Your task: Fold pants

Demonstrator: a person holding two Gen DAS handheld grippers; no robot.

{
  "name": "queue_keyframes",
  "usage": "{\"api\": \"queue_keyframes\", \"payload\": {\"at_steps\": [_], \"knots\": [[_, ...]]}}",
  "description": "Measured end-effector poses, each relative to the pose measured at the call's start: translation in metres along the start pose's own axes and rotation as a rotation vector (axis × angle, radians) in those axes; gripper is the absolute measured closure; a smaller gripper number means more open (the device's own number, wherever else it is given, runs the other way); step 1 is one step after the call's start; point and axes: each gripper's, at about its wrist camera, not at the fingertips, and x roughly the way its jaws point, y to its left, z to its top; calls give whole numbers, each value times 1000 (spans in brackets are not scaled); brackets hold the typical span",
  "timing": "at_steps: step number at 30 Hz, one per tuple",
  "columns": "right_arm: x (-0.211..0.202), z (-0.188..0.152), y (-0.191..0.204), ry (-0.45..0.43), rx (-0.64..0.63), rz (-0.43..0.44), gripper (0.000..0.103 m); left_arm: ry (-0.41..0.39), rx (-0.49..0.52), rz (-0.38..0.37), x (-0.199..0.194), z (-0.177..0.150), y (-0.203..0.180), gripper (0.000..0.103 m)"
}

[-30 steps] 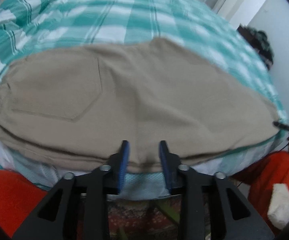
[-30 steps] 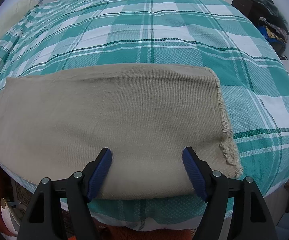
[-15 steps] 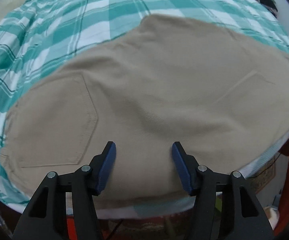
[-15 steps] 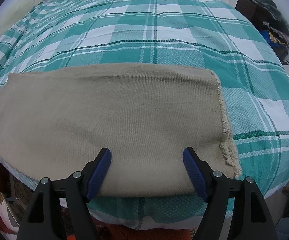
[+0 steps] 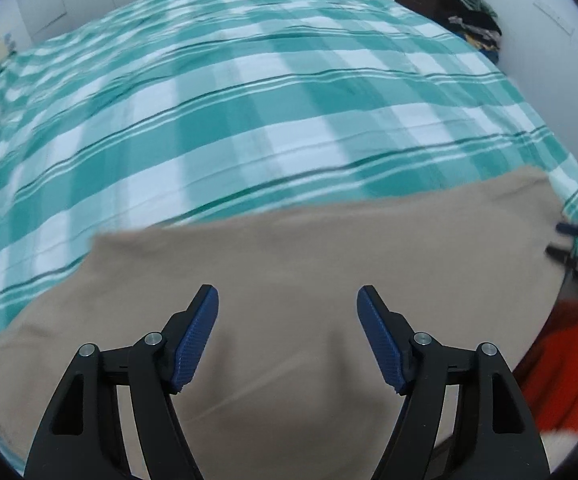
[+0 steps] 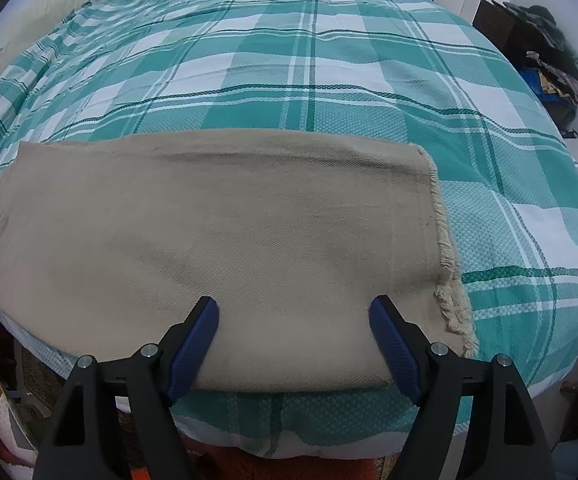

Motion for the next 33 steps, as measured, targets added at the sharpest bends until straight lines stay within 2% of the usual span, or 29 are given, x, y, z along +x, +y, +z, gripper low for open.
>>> {"api": "queue_keyframes", "payload": {"at_steps": [3,6,9,12,14,16,17,19,22,26,33], "knots": [[-2,0,0,-10,-1,-2,25,20,42,-22,12,7,-38,29],[-6,-2,-3,-27,12,8,25,47,126,-60,17,-14,-74,29],[-10,-4,-10,-49,44,38,25,76,217,-42,25,-42,-100,29],[-21,-8,-20,-100,108,69,25,67,208,-25,24,-52,-105,30],[-35,-14,-31,-173,186,99,25,78,176,-49,21,-53,-103,30],[-52,-27,-53,-251,367,230,25,76,182,-53,20,-55,-108,30],[-58,-38,-69,-280,504,338,25,72,193,-48,20,-56,-110,30],[-64,-54,-85,-304,655,454,25,63,213,-36,21,-61,-115,30],[-65,-71,-93,-267,770,515,25,60,200,-38,25,-62,-115,29],[-47,-82,-95,-209,916,654,27,57,185,-56,26,-62,-111,28],[-20,-61,-86,-159,909,634,31,38,183,-41,27,-65,-113,27]]}}
